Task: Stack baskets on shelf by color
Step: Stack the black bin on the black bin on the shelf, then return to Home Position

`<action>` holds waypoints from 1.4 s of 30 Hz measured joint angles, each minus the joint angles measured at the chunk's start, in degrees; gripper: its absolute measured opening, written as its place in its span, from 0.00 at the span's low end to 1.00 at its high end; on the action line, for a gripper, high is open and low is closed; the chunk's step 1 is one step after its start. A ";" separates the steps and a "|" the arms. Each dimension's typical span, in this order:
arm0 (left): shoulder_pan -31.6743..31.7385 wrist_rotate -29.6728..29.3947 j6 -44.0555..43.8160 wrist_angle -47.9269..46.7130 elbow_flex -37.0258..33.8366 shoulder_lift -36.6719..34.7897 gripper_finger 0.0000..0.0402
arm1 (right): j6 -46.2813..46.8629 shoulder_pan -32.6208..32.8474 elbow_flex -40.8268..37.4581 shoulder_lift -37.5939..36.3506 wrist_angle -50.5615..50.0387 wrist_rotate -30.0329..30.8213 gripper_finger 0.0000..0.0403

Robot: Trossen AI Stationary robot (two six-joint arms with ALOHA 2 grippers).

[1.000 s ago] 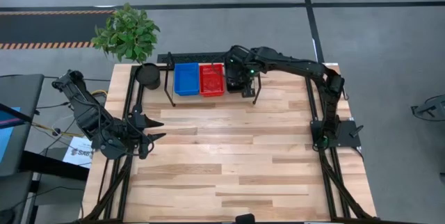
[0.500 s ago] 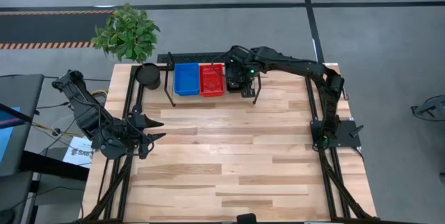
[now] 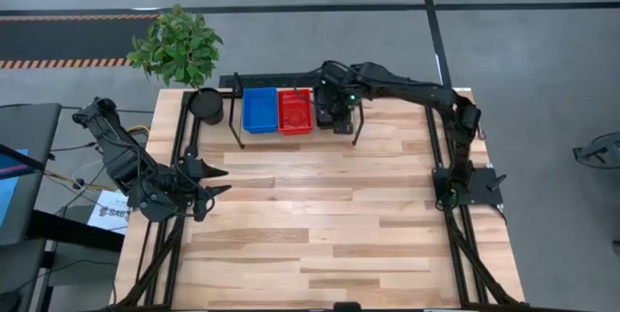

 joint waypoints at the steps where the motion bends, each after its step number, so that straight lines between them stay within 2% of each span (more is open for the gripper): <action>1: 0.00 -0.28 0.24 0.00 0.00 0.00 0.42 | 1.12 0.18 1.42 0.00 -1.70 0.00 0.43; 6: 0.00 -0.88 1.70 0.00 0.00 0.00 0.42 | 5.42 2.32 9.63 -0.07 -8.49 0.00 0.46; 9: 0.02 -0.90 1.75 0.00 0.00 -0.02 0.42 | 7.24 3.69 11.93 -1.21 -6.78 1.69 0.45; 13: 0.00 -0.86 1.60 0.00 0.00 0.00 0.42 | 8.42 4.03 11.43 -0.11 -5.37 7.39 0.41; 19: 0.02 -0.38 1.55 0.00 0.00 0.00 0.42 | 10.44 3.64 7.75 4.54 -4.85 10.24 0.35; 29: 0.02 1.00 1.57 0.00 0.00 0.00 0.42 | 9.38 5.03 7.36 9.90 -8.76 10.86 0.30; 34: 0.02 1.07 1.50 -0.03 0.00 0.00 0.42 | 9.72 5.80 7.36 6.25 -9.19 11.97 0.30; 42: 0.02 5.32 3.09 -0.02 0.00 0.00 0.42 | 13.31 11.01 7.43 -7.10 -11.14 12.08 0.30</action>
